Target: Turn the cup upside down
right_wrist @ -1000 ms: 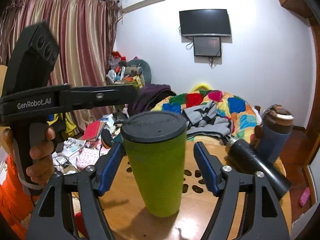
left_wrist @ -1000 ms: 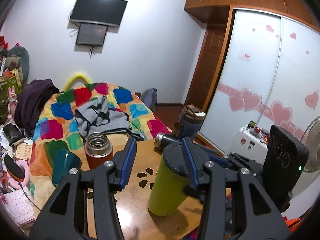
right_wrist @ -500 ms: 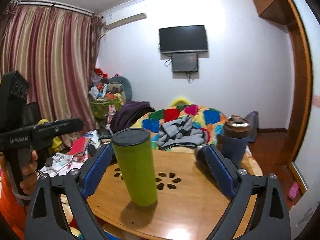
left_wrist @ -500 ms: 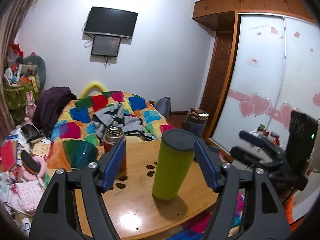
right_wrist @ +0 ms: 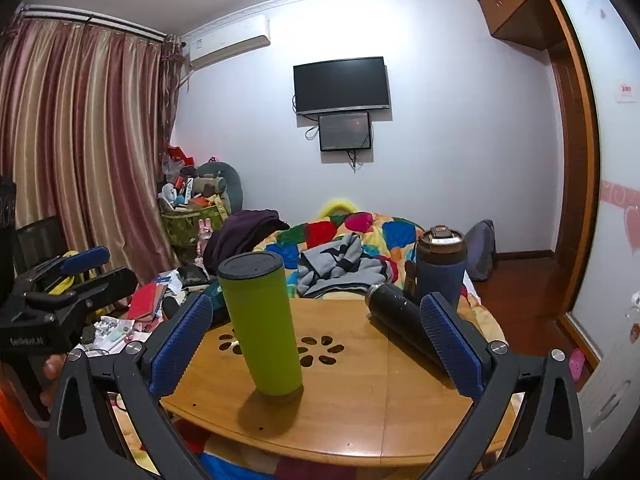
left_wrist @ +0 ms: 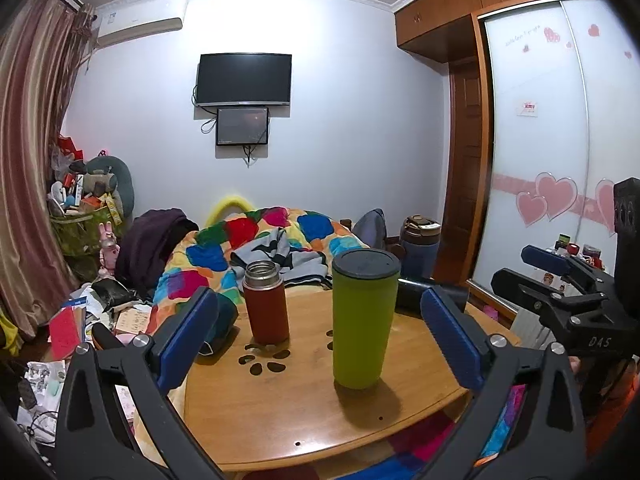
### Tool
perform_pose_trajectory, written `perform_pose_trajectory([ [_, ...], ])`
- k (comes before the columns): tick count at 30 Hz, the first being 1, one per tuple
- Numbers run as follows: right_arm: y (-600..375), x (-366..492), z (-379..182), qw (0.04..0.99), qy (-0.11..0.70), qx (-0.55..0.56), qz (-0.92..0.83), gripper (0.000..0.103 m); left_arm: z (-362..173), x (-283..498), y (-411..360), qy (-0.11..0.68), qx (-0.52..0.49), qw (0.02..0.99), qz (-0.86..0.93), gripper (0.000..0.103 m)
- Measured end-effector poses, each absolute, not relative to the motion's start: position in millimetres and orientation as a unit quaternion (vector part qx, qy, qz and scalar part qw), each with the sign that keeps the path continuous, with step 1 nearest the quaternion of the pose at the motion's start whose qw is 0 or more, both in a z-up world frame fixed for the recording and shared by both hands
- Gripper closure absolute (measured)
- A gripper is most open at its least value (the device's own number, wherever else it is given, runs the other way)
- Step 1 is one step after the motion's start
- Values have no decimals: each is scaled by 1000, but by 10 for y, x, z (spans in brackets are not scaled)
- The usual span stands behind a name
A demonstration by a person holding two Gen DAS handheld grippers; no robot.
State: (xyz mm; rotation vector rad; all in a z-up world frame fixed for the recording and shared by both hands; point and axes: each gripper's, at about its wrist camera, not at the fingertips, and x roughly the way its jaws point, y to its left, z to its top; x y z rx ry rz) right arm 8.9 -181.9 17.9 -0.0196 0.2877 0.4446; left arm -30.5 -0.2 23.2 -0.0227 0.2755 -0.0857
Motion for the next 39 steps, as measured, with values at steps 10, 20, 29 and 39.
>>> perform_pose_trajectory([
  [10, -1867, 78, 160, 964, 154, 1, 215, 0, 149, -339, -54, 142, -16, 989, -41, 0],
  [20, -1849, 74, 148, 964, 157, 0, 213, 0, 126, -359, -52, 142, -15, 989, -36, 0],
  [29, -1833, 78, 134, 964, 158, 1, 214, 0, 118, -337, -42, 143, -15, 989, -35, 0],
  [39, -1806, 66, 140, 964, 155, -1, 216, 0, 110, -317, -17, 142, -15, 989, -33, 0],
])
